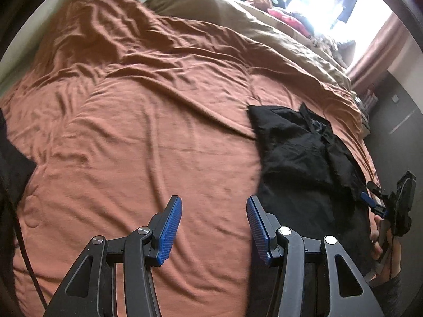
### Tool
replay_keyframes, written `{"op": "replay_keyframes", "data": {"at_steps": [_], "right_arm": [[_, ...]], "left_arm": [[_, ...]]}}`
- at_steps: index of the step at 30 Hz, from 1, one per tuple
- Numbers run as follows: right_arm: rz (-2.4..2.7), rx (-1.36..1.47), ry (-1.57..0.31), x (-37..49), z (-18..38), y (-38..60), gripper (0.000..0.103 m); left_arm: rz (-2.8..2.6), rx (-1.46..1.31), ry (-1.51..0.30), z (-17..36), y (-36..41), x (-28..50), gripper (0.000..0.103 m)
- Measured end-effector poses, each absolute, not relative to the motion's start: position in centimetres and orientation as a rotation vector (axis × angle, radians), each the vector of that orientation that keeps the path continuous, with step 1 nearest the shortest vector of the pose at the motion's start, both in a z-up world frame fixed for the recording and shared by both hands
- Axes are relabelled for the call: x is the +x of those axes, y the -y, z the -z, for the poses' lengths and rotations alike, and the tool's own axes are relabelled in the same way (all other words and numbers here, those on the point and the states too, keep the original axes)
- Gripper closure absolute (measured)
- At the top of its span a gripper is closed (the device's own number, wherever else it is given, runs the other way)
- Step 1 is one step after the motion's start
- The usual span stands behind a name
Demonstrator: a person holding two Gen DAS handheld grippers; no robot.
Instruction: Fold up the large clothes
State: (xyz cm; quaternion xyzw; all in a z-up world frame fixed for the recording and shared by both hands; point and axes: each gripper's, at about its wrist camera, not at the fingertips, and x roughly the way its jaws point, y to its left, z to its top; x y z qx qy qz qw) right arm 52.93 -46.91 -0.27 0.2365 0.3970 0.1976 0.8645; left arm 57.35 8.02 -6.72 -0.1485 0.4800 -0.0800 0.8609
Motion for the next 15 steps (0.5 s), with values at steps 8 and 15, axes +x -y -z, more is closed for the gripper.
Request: {"op": "replay_keyframes", "data": {"at_steps": [8,15], "right_arm": [[-0.295,0.593,-0.766,50.3,0.8,56.7,0.009],[-0.222,0.708,-0.717,48.8,2.2,64.0,0.030]], "left_arm": [[0.263,-0.220,-1.020,6.0,1.5,59.4,0.050],[0.373,-0.092,-1.033,5.2,12.2,61.7,0.050]]}}
